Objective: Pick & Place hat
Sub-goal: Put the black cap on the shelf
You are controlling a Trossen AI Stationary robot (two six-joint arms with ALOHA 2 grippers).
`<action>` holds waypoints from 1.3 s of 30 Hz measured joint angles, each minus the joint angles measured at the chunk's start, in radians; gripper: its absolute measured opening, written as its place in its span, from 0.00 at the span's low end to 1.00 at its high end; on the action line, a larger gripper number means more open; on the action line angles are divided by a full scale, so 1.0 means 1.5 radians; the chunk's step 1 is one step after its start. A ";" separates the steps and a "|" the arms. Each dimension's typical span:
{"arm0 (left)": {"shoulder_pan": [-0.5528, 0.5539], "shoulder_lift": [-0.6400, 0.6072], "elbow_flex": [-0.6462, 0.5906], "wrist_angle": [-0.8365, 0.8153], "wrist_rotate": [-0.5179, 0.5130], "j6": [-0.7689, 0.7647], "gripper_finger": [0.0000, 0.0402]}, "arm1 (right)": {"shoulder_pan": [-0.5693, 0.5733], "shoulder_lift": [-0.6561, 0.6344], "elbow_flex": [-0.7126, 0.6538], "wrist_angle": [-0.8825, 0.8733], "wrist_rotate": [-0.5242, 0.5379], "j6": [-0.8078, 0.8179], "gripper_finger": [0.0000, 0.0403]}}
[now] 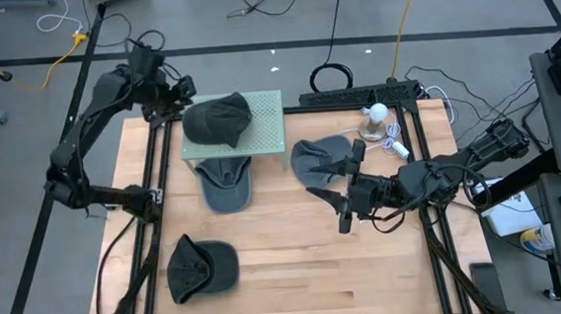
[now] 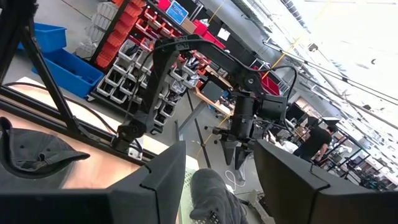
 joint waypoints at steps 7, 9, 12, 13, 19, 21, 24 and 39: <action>-0.082 -0.001 0.000 0.048 -0.052 -0.065 0.41 | -0.010 0.000 0.000 0.000 0.000 -0.001 0.45; -0.097 -0.001 0.000 0.047 -0.056 -0.079 0.41 | -0.013 0.000 0.000 0.000 0.000 0.001 0.45; -0.125 0.000 0.004 0.047 -0.072 -0.097 0.41 | -0.014 0.000 0.000 0.001 0.000 -0.005 0.45; -0.135 0.003 0.012 0.044 -0.083 -0.100 0.41 | -0.014 0.000 0.000 0.002 0.000 -0.007 0.45; -0.196 0.059 0.130 -0.001 -0.155 -0.098 0.41 | -0.014 0.000 0.000 0.005 0.000 -0.009 0.45; -0.210 0.091 0.178 -0.037 -0.166 -0.092 0.41 | -0.014 0.000 0.000 0.005 0.000 -0.008 0.45; -0.226 0.142 0.249 -0.100 -0.168 -0.089 0.41 | -0.014 0.000 0.000 0.005 0.000 -0.006 0.45; -0.336 0.376 0.507 -0.234 -0.225 -0.076 0.41 | -0.013 -0.007 0.000 0.005 0.000 -0.007 0.45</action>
